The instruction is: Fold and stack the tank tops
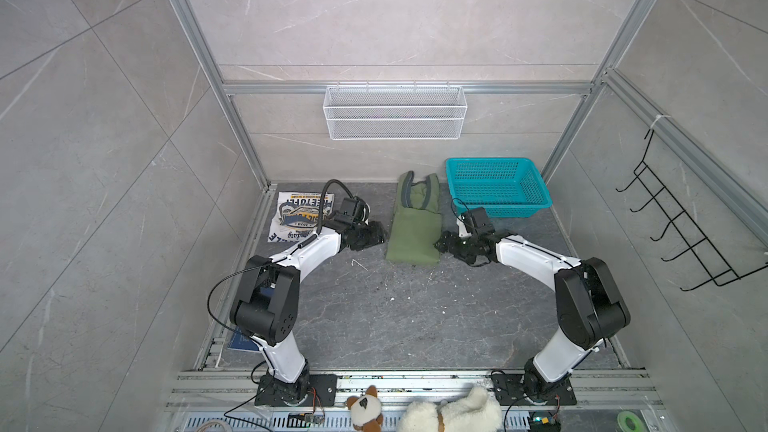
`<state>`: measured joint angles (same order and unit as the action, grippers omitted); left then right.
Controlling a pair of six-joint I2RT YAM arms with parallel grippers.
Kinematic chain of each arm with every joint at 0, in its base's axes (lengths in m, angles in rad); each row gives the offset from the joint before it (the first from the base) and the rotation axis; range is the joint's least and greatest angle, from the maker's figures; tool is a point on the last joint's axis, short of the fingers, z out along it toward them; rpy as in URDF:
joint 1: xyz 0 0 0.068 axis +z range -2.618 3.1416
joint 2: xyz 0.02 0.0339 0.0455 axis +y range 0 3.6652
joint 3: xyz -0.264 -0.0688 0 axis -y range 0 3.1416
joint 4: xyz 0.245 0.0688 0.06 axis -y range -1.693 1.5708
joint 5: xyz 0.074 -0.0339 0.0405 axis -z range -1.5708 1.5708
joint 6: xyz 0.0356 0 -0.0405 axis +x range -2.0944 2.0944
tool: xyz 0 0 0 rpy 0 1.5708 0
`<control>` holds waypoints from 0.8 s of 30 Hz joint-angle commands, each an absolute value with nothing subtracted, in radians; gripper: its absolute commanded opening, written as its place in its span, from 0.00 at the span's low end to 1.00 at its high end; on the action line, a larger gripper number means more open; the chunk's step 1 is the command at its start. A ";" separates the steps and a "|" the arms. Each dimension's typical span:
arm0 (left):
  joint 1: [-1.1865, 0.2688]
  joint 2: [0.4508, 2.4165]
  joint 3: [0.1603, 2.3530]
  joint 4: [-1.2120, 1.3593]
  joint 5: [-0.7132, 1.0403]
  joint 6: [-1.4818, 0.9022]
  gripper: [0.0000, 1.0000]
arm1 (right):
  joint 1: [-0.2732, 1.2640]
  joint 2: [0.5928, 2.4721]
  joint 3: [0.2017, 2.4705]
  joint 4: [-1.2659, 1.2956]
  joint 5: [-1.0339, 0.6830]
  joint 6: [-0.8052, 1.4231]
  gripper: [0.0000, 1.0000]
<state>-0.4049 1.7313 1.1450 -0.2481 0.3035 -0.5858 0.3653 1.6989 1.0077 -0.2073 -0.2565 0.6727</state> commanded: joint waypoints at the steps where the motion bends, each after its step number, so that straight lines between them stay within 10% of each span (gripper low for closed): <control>1: -0.398 1.733 1.093 -0.060 0.387 -0.692 0.64 | 0.366 1.697 0.931 0.016 -0.361 0.802 0.78; 24: -0.428 1.899 0.985 0.152 0.472 -0.838 0.46 | 0.399 1.812 0.784 0.253 -0.401 0.948 0.34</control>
<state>-0.4164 1.8812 0.9817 0.1253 0.4458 -0.8253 0.3935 1.7973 0.8036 0.2424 -0.4164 0.9344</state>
